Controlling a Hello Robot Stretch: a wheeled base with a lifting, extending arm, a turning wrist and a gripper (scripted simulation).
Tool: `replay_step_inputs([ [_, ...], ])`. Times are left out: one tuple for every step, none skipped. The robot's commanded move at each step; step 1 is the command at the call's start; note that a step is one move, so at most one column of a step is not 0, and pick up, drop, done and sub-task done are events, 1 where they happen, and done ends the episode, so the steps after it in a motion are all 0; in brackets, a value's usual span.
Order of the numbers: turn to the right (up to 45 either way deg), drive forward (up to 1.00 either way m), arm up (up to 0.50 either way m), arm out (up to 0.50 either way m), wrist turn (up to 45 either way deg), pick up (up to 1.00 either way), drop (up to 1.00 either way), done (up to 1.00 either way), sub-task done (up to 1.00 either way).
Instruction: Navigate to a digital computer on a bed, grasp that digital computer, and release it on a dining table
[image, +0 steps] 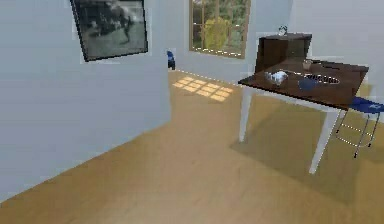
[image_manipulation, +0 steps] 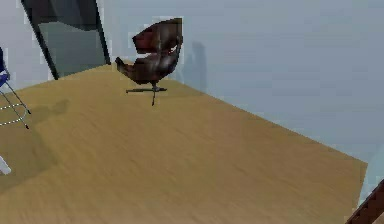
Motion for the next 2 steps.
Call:
replay_step_inputs([
  [0.0, 0.50, 0.00, 0.00, 0.0, 0.00, 0.00, 0.00, 0.00],
  [-45.0, 0.00, 0.00, 0.00, 0.0, 0.00, 0.00, 0.00, 0.00],
])
